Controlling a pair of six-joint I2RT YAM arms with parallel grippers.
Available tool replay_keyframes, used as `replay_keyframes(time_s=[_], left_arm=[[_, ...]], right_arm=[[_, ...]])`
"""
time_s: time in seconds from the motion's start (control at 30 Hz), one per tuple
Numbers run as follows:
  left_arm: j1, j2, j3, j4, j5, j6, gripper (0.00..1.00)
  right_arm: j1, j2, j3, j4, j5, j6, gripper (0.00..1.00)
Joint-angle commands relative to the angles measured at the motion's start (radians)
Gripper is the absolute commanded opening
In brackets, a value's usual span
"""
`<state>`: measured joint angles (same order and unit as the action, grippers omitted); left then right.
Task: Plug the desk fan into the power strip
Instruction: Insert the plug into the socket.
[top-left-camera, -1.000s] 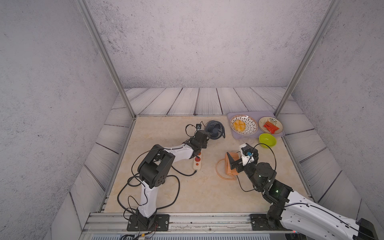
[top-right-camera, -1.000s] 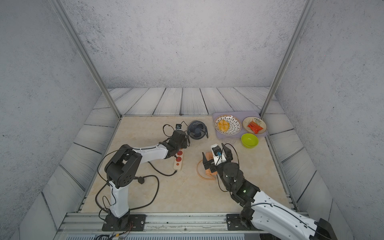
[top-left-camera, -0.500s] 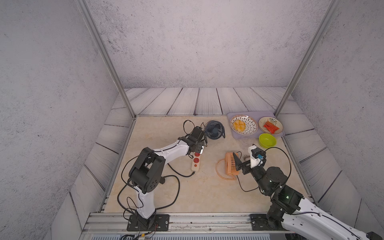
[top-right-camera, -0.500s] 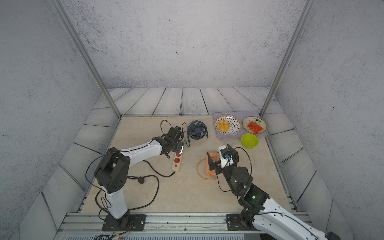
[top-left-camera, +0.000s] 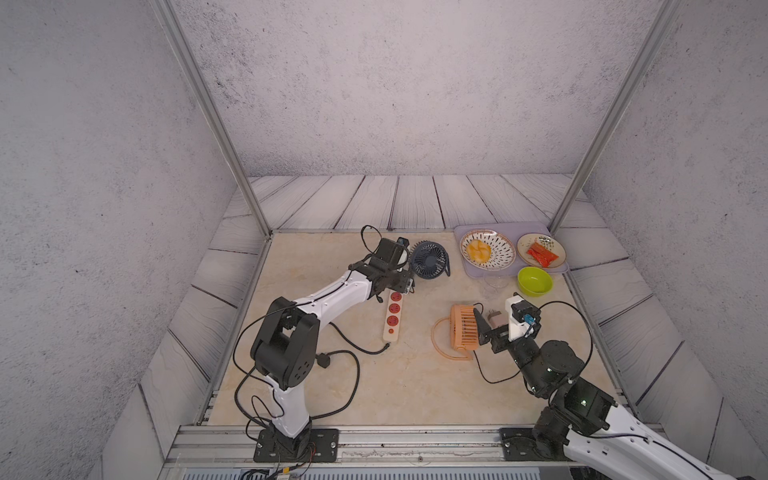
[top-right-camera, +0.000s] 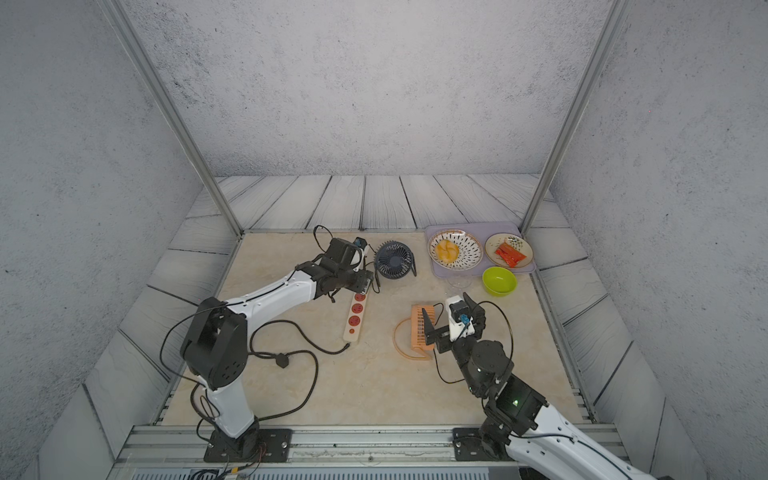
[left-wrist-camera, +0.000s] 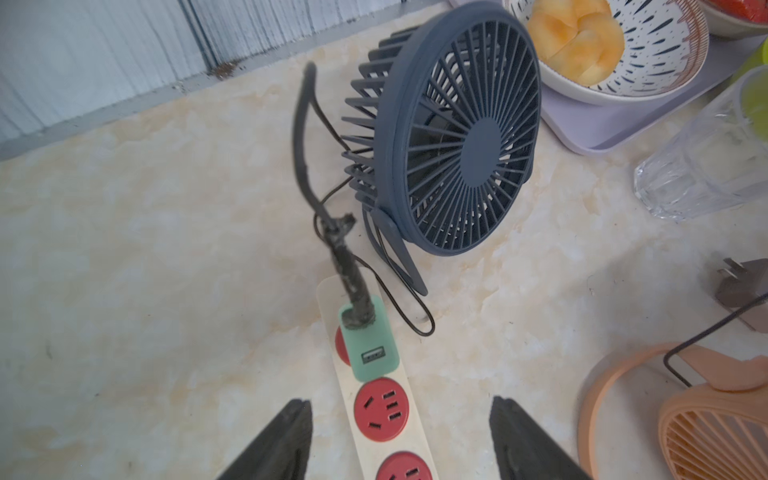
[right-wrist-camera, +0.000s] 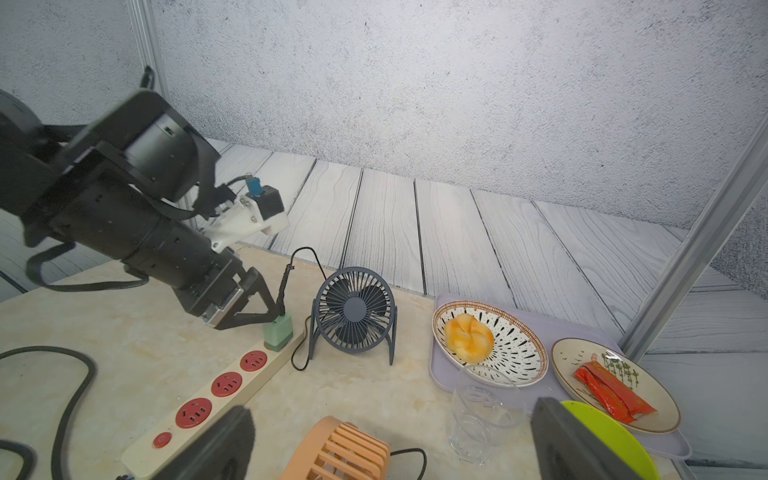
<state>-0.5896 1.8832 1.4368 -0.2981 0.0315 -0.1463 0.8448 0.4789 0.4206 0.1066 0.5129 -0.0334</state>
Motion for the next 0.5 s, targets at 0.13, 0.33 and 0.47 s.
replay_keyframes(time_s=[0.13,0.33,0.47], left_arm=[[0.040,0.151,0.189,-0.177,0.010,0.003,0.69],[0.033,0.226,0.261,-0.237,-0.002,0.007,0.56],[0.029,0.230,0.250,-0.250,-0.002,0.007,0.53]], right_arm=[[-0.005,-0.008,-0.011,0.001,0.031,-0.003,0.99],[-0.004,0.004,-0.016,0.014,0.032,-0.008,0.99],[-0.005,0.010,-0.019,0.019,0.031,-0.006,0.99]])
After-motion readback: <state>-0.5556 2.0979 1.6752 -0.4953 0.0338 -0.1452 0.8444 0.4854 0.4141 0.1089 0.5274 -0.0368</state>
